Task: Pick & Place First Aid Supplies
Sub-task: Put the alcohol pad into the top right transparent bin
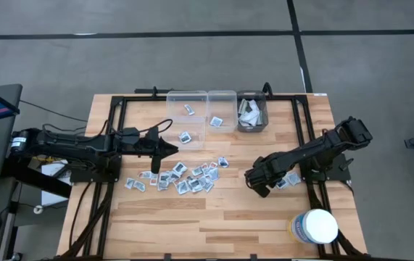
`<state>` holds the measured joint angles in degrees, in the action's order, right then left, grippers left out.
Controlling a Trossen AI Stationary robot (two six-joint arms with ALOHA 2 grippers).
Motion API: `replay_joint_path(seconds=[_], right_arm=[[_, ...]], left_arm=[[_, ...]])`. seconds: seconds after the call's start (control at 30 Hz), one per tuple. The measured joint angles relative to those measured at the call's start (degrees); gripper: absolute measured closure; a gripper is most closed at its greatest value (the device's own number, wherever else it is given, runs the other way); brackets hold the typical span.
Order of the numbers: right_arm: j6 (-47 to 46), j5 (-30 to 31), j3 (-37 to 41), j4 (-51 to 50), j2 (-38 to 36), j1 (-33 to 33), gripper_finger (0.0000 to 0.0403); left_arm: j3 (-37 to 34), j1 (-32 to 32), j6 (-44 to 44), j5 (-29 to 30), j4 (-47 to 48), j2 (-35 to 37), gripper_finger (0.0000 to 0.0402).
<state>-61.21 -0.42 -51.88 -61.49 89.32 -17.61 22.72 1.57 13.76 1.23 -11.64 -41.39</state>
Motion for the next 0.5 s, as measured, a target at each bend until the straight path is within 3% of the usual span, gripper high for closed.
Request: replay_joint_path(seconds=[0.3,0.5], right_arm=[[-4.80,-0.20,0.00,-2.23,0.00,0.01,0.0227],[-7.60,0.03,1.50,-1.57,0.02,0.00,0.0190]], left_arm=[[0.00,0.02,0.00,0.00,0.00,0.00,0.0346],[0.01,0.01,0.00,-0.02,0.00,0.01,0.0346]])
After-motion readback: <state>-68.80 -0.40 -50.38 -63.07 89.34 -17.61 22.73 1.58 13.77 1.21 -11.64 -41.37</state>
